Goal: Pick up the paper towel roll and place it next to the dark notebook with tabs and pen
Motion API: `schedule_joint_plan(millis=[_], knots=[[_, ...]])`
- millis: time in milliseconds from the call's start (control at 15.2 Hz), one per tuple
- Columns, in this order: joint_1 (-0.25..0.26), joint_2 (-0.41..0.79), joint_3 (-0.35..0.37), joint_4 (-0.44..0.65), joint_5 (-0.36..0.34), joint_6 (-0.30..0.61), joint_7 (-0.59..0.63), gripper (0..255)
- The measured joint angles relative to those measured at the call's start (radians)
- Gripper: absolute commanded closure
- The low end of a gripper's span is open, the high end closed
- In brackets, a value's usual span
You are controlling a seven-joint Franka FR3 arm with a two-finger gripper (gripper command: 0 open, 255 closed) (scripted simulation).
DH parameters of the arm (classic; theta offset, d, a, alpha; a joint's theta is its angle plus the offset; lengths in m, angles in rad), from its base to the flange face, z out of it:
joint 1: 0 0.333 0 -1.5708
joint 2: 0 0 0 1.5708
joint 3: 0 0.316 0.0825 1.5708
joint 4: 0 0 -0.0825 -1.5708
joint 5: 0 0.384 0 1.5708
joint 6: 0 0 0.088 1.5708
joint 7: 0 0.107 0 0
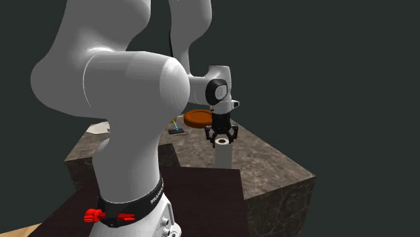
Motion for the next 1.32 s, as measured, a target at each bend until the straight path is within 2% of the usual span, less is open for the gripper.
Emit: schedule_joint_plan(millis=[198, 660, 1320], knots=[[0.015, -0.025, -0.02, -0.009, -0.019, -0.016, 0.015, 255], [0.06, -0.136, -0.09, -0.019, -0.125, -0.114, 0.089, 255], [0.068, -0.303, -0.118, -0.019, -0.256, -0.272, 0.182, 255]])
